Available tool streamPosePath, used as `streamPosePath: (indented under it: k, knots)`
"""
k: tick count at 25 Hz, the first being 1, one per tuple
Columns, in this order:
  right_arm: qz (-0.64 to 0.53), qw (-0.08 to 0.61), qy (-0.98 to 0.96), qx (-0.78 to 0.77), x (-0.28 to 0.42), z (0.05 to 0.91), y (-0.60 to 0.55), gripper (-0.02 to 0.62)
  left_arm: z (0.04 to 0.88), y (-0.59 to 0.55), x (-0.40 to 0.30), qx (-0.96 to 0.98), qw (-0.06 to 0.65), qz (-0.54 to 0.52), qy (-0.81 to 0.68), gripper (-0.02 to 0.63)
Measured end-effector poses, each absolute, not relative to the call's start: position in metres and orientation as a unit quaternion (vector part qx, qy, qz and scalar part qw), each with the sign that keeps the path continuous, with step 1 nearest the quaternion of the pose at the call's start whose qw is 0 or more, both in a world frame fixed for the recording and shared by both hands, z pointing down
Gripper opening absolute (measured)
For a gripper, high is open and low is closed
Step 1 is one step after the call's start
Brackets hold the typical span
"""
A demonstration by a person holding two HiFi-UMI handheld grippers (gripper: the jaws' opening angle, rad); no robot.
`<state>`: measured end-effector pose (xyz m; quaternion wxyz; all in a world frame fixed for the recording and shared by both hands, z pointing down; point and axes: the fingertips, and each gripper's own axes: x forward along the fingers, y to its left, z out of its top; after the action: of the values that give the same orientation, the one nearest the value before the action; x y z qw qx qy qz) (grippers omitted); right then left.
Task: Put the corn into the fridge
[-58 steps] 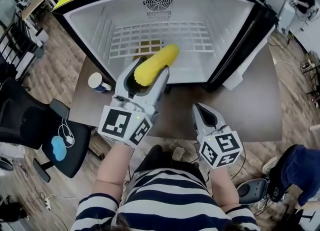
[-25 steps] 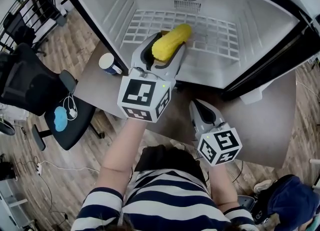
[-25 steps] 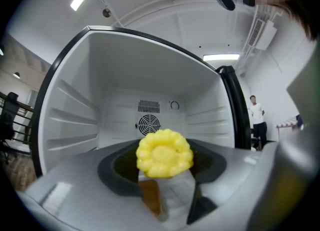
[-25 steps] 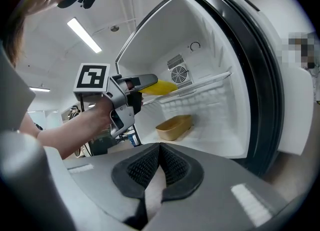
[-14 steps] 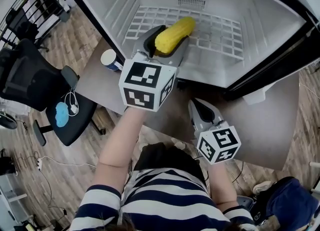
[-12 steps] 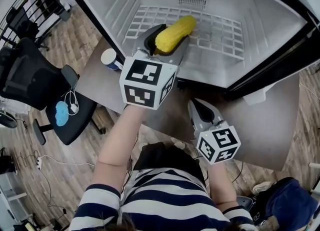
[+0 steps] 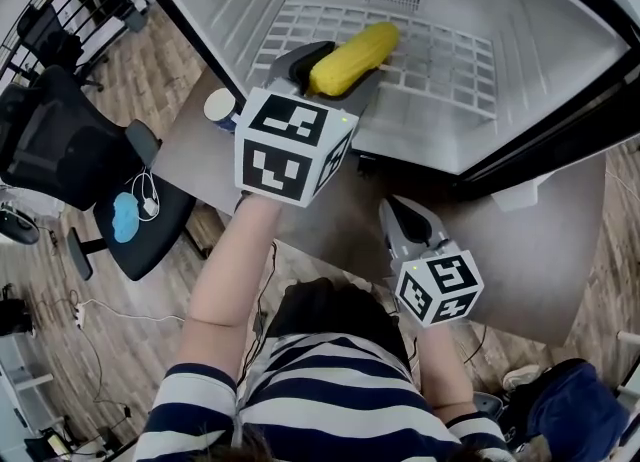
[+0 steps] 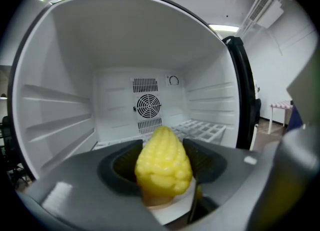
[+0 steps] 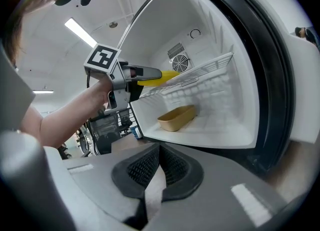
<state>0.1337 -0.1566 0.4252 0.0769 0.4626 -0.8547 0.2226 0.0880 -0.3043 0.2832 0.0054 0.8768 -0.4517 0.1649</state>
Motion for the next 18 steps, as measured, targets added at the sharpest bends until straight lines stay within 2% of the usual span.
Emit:
streamPosePath:
  k: [9, 18]
  knots:
    - [0.226, 0.078, -0.856, 0.458, 0.1314, 0.4271, -0.1538, -0.008, 0.2864, -0.3024, 0.0873, 0.858, -0.051, 0.198, -0.472, 0.000]
    - [0.227, 0.083, -0.851, 0.466, 0.1368, 0.4302, -0.1514, -0.008, 0.2856, -0.3102, 0.0861, 0.852, -0.068, 0.209, -0.476, 0.000]
